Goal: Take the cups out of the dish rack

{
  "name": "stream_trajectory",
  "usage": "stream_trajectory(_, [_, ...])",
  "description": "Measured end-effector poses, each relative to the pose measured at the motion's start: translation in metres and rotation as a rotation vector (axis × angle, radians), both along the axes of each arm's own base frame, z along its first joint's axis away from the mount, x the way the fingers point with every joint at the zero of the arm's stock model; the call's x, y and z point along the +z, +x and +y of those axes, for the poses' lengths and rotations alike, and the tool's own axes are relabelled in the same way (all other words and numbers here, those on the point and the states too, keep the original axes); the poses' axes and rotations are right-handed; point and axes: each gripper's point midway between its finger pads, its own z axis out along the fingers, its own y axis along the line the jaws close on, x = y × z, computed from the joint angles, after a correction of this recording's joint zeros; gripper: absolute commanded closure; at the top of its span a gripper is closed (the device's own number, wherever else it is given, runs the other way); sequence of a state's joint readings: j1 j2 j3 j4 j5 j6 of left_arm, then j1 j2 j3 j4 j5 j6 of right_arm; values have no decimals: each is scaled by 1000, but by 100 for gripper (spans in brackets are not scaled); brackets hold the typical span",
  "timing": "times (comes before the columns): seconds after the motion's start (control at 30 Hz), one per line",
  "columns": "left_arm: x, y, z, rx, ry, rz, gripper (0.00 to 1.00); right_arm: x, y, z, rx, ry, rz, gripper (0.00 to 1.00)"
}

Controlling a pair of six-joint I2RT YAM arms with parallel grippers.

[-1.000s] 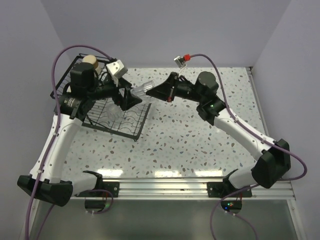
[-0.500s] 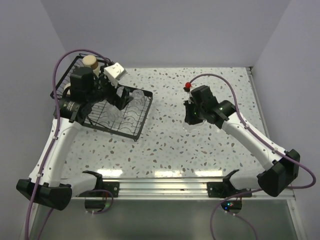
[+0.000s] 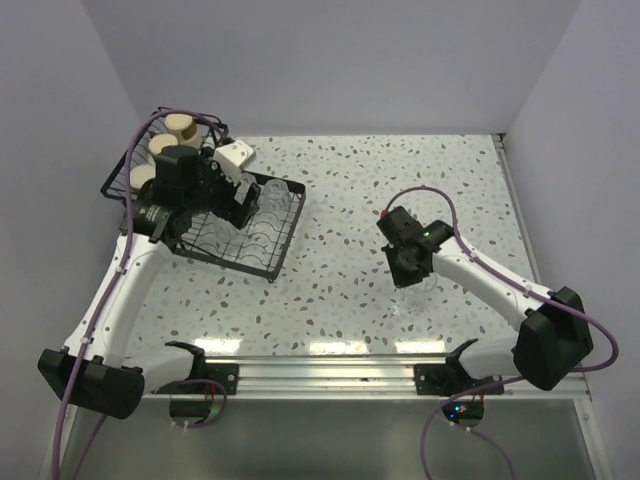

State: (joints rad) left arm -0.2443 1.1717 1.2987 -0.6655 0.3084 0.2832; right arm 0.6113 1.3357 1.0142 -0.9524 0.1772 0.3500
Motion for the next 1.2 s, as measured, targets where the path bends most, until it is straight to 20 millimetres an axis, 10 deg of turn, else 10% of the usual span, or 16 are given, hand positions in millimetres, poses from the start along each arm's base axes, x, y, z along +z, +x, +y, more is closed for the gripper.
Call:
stream_trajectory(0.37, [-58,10,24,68,161,105,7,-23,2,-14,-112,-24,-73,98])
stream_trajectory(0.53, [-81,17,34,91,242,149,9,-22,3,-16,-153,-8,-114,69])
stream_trajectory(1.2, [-170,43,56,55,578,338,0,20,14,-3,-153,118,-231,53])
